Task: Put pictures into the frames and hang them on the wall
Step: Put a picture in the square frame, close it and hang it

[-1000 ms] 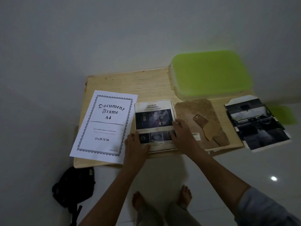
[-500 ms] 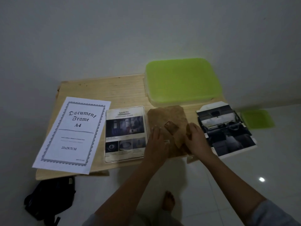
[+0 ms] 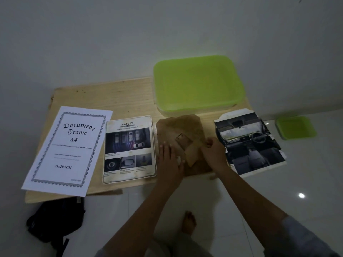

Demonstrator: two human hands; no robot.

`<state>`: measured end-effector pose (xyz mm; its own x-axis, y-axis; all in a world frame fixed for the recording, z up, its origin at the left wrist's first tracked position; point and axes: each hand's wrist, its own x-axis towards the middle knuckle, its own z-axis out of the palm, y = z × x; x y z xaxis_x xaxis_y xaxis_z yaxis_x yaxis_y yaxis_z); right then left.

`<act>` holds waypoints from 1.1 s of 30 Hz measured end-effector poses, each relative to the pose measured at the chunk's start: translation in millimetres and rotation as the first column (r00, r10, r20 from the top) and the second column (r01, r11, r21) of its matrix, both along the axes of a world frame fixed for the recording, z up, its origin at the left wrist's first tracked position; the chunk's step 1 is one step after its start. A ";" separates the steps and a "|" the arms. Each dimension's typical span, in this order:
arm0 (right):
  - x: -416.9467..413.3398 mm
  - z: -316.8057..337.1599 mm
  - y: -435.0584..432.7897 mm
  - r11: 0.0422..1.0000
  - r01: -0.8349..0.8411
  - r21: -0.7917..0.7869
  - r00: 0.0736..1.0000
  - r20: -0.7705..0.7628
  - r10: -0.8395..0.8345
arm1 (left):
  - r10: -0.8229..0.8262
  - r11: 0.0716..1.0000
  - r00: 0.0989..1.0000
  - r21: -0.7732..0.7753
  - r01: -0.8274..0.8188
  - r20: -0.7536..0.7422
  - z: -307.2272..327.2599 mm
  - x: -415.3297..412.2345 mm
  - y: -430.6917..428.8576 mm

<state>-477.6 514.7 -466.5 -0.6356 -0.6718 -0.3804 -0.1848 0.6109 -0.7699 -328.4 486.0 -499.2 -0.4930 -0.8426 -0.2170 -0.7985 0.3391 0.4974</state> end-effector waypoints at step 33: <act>78.8 33.0 6.8 0.945 0.164 -0.282 0.947 0.314 -0.071 | 0.377 0.901 0.877 0.336 -0.273 -0.298 54.9 80.1 -17.6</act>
